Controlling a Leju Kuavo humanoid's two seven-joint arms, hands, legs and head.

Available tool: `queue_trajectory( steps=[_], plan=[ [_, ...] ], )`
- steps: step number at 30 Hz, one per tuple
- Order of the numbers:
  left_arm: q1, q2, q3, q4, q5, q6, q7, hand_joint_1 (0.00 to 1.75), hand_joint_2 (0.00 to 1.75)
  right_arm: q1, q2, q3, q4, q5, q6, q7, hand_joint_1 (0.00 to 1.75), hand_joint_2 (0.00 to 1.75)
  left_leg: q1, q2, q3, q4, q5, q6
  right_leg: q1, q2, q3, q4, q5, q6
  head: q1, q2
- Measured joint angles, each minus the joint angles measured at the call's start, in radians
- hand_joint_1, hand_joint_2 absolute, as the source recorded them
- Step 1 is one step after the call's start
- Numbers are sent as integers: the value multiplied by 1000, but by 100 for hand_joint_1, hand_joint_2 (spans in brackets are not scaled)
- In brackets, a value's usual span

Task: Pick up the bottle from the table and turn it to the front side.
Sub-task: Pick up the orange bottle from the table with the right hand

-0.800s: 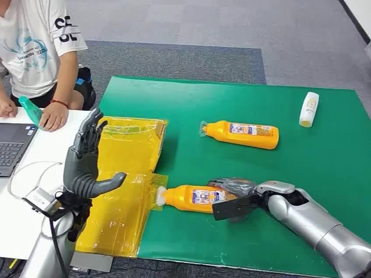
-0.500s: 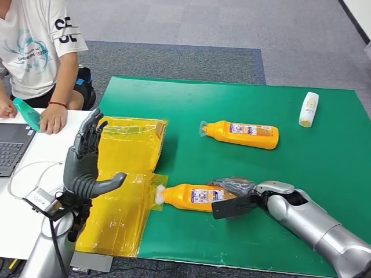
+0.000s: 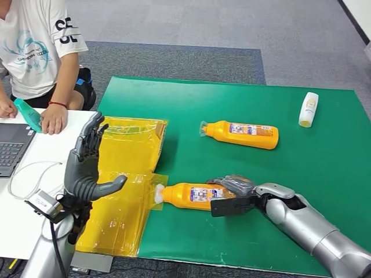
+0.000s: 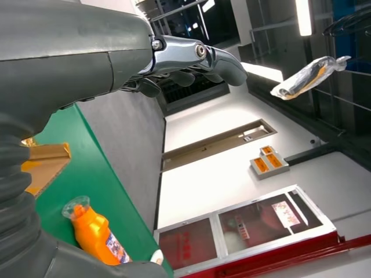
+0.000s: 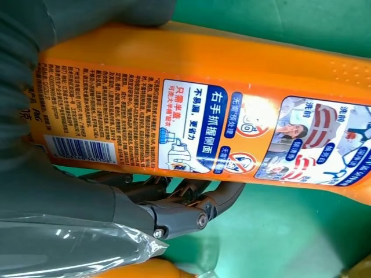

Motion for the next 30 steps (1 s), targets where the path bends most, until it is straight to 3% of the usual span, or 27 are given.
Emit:
queue_trajectory(
  steps=[5, 10, 20, 30],
  plan=[
    [6, 0, 0, 0, 0, -9, -1, 0, 175, 51, 2, -77, -3, -81, 8, -86, 175, 175, 0, 0, 0, 0, 0, 0, 0, -1, 0, 0, 0, 0, 0, 0],
    [16, 2, 1, -1, 0, -12, -1, 0, 175, 164, 0, -226, -34, -202, 50, -194, 175, 175, 0, -1, -3, 0, 0, 1, 0, -1, -1, 0, 0, 1, 0, 0],
    [41, 5, 9, -13, -7, -20, -1, 0, 175, 303, 18, -484, -106, -314, 168, -252, 175, 175, -1, -2, -5, 0, -1, 2, 0, -2, -3, 0, -2, 2, 0, 0],
    [52, 6, 15, -21, -8, -28, -1, 0, 175, 359, 114, -645, -145, -446, 293, -284, 175, 175, 0, -1, -5, 0, -1, 1, 0, -2, -3, 0, -2, 1, 0, 0]
  ],
)
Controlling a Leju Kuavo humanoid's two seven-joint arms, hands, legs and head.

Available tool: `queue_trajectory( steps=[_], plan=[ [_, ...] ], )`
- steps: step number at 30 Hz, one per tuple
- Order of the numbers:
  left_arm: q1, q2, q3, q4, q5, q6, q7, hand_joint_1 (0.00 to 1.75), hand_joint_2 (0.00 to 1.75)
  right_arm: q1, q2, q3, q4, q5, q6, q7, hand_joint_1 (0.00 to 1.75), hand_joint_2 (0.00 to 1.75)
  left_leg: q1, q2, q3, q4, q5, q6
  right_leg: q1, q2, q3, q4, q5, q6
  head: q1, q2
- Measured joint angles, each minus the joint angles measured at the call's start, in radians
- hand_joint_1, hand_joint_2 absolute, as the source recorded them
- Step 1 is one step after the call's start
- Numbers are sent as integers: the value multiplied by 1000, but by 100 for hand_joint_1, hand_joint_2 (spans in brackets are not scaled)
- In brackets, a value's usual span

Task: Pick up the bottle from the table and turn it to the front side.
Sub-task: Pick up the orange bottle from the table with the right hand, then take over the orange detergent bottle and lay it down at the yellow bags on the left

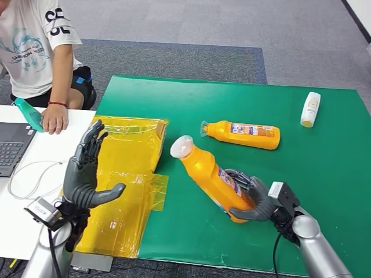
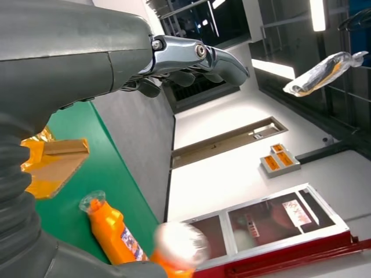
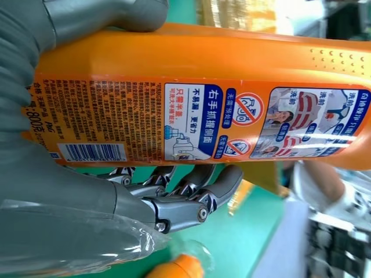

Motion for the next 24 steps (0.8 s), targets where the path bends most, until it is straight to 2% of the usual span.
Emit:
queue_trajectory(
  steps=[3, 6, 9, 15, 20, 24],
  plan=[
    [-2, 1, 6, 7, 36, -41, 2, 0, 175, 8, 26, -17, -25, -2, 15, 0, 175, 175, 0, 0, 0, 0, 0, 0, 0, 0, 0, 0, 0, 0, 0, 0],
    [-15, 8, 9, 45, 132, -156, 2, 0, 175, 9, 45, -19, -49, -2, 29, 0, 175, 175, 0, 0, 0, 0, 0, 0, 0, 0, 0, 0, 0, 0, 0, 0],
    [-54, 27, 14, 141, 200, -246, 1, 0, 175, 0, 61, -11, -66, 2, 40, 0, 175, 175, 0, 0, 0, 0, 0, 0, 0, 0, 0, 0, 0, 0, 0, 0],
    [-130, 45, 24, 332, 214, -293, 1, 0, 175, -20, 82, 31, -87, 49, 2, 6, 175, 175, 0, 0, 0, 0, 1, -1, 0, 0, 0, 1, 0, 0, 0, 0],
    [-193, 43, 17, 455, 279, -404, 5, 0, 175, -45, 100, 91, -115, 101, -54, 16, 175, 175, 0, 0, 0, 0, 1, -1, 0, 0, -1, 1, 0, 0, 0, 0],
    [-233, 43, -3, 519, 281, -420, 14, 0, 175, -62, 114, 142, -129, 140, -93, 25, 175, 175, 0, 0, 0, 0, 1, -1, 0, 0, -1, 1, 0, 0, 0, 0]
  ],
)
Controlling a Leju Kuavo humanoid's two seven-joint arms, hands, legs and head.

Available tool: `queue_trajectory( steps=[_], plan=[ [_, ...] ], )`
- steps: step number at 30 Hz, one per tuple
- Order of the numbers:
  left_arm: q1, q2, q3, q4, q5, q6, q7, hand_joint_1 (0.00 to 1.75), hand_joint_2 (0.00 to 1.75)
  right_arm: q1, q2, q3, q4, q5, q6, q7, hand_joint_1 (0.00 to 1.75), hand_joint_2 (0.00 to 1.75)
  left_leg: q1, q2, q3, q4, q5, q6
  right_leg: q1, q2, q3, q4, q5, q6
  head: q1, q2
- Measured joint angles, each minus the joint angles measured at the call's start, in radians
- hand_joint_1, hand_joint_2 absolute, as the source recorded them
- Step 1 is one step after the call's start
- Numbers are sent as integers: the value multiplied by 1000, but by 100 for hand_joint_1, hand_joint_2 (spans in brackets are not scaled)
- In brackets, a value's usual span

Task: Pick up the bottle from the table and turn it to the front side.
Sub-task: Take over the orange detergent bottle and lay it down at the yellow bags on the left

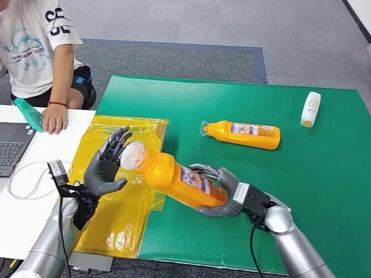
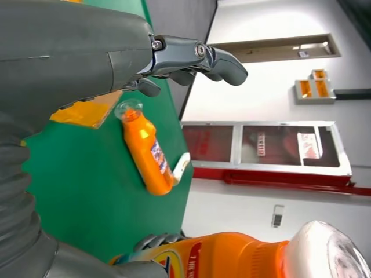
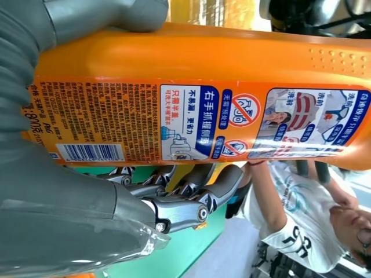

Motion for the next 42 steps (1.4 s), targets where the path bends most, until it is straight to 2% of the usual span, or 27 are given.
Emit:
queue_trajectory(
  steps=[2, 6, 8, 17, 22, 27, 30, 35, 42],
  plan=[
    [-21, 1, -16, 27, 16, -44, 0, 0, 175, -9, 5, 22, -1, 16, -21, 4, 175, 175, 0, 0, 0, 0, 0, 0, 0, 0, 0, 0, 0, 0, 0, 0],
    [-65, 6, -69, 64, 68, -215, -5, 0, 175, -33, 22, 63, 0, 23, -45, 10, 175, 175, 0, 0, 0, 0, 0, 0, 0, 0, 0, 0, 0, 0, 0, 0],
    [-82, 11, -101, 75, 77, -271, -7, 0, 175, -48, 32, 80, 1, 23, -51, 12, 175, 175, 0, 0, 0, 0, 0, 0, 0, 0, 0, 0, 0, 0, 0, 0],
    [-131, 46, -223, 104, 96, -365, -12, 0, 175, -91, 73, 121, 28, 21, -75, 13, 175, 175, 0, 0, 0, 0, 0, 0, 0, 0, 0, 0, 0, 0, 0, 0],
    [-143, 69, -257, 104, 98, -360, -15, 0, 175, -101, 84, 131, 42, 29, -97, 19, 175, 175, 0, 0, 0, 0, 0, 0, 0, 0, 0, 0, 0, 0, 0, 0],
    [-148, 82, -273, 105, 96, -320, -15, 0, 175, -99, 95, 140, 46, 110, -174, 36, 175, 175, 0, 0, 0, 0, 0, 0, 0, 0, 0, 0, 0, 0, 0, 0],
    [-148, 82, -274, 105, 96, -315, -15, 0, 175, -98, 97, 141, 46, 120, -187, 38, 175, 175, 0, 0, 0, 0, 0, 0, 0, 0, 0, 0, 0, 0, 0, 0],
    [-142, 71, -286, 104, 81, -197, -12, 0, 175, -62, 130, 160, 36, 318, -342, 101, 175, 175, 0, 0, 0, 0, 0, 0, 0, 0, -1, 0, 0, 0, 0, 0],
    [-122, 47, -287, 80, 81, -168, -15, 0, 175, -41, 144, 160, 36, 345, -343, 104, 175, 175, 0, 0, -1, 0, 0, 0, 0, 0, -1, 0, 0, 0, 0, 0]
  ],
)
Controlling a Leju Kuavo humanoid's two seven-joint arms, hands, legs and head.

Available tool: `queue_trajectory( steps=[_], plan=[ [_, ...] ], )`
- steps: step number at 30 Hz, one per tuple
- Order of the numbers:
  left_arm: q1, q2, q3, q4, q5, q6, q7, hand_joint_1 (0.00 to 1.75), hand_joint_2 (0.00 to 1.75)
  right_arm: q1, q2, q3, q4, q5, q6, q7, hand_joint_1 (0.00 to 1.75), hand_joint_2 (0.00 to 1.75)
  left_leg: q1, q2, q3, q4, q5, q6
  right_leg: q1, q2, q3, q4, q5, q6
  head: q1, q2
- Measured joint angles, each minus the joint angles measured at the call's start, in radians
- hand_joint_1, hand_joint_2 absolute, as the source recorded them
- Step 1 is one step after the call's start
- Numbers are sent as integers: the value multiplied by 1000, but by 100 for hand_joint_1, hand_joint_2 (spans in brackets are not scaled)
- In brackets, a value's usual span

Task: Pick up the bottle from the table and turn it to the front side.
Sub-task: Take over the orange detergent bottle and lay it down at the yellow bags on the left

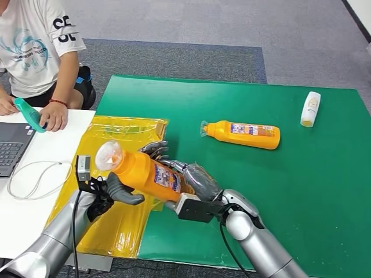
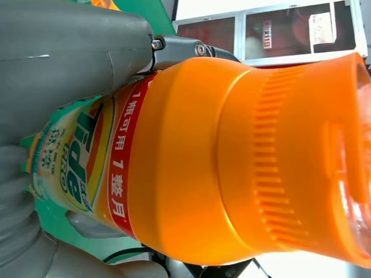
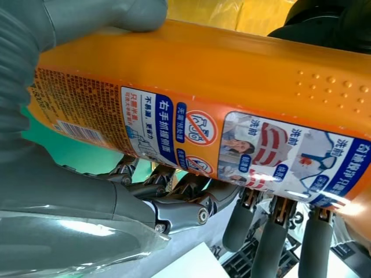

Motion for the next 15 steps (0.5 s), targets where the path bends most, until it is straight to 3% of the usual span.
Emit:
queue_trajectory(
  steps=[12, 15],
  plan=[
    [11, -15, 16, -17, -16, -7, 0, 0, 175, 6, 3, 0, 2, 0, 15, 2, 175, 175, 0, 0, 0, 0, 0, 0, 0, 0, 0, 0, 0, 0, 0, 0],
    [12, -15, 18, -18, -20, -8, 0, 127, 175, 7, 4, 0, 3, 0, 15, 2, 175, 175, 0, 0, 0, 0, 0, 0, 0, 0, 0, 0, 0, 0, 0, 0]
  ],
)
